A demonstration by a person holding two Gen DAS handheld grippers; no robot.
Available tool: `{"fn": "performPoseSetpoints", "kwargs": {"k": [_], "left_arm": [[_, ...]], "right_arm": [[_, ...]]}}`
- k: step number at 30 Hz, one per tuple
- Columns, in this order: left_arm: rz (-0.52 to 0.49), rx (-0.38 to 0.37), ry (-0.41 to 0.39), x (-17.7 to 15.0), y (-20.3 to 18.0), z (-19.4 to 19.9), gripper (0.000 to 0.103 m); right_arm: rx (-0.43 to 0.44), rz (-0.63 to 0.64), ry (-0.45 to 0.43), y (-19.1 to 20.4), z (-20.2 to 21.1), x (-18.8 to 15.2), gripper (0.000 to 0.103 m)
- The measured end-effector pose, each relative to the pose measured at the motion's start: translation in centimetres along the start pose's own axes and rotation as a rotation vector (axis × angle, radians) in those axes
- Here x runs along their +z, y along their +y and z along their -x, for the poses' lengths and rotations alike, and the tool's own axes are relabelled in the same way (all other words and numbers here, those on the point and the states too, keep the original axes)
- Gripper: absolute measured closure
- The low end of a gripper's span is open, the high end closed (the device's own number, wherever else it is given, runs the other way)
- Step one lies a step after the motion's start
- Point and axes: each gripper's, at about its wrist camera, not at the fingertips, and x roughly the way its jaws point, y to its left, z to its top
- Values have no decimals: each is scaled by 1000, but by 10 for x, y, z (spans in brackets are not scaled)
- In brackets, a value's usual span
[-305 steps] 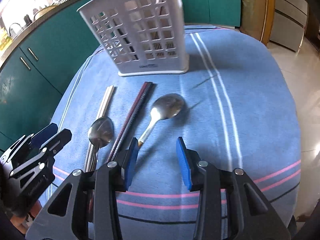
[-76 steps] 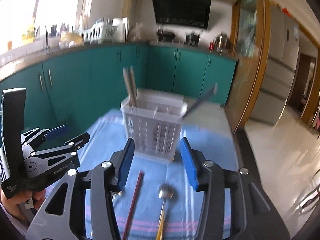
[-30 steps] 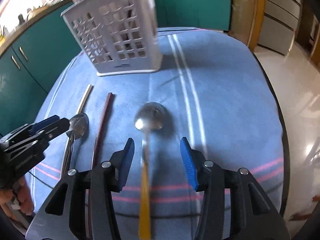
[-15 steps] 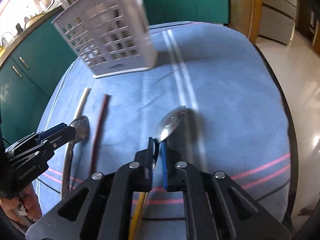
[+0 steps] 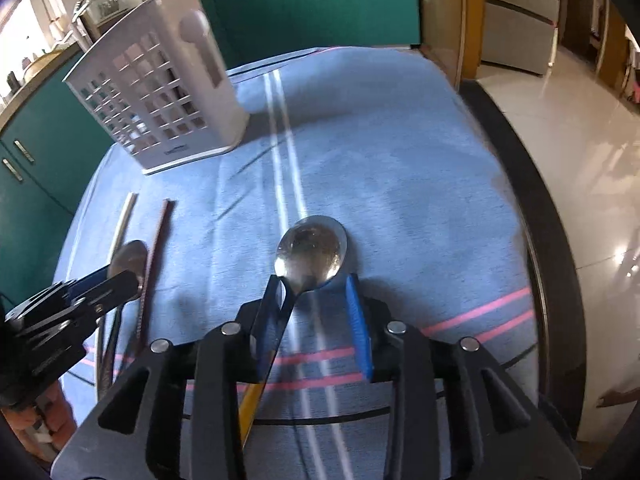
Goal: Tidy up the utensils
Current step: 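Close right tool on the gold-handled spoon's neck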
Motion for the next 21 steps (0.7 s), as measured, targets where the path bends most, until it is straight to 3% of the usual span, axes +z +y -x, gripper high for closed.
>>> {"fn": "performPoseSetpoints", "kwargs": {"k": [10,21], "left_arm": [[-43,-63,46,-7,-26,-18,72],[-52,-6,35,12,-27,-28,64]], "right_arm": [[13,-56,0,-25,5,-2,65],[60,-78,-10,-33,5,2,65]]}}
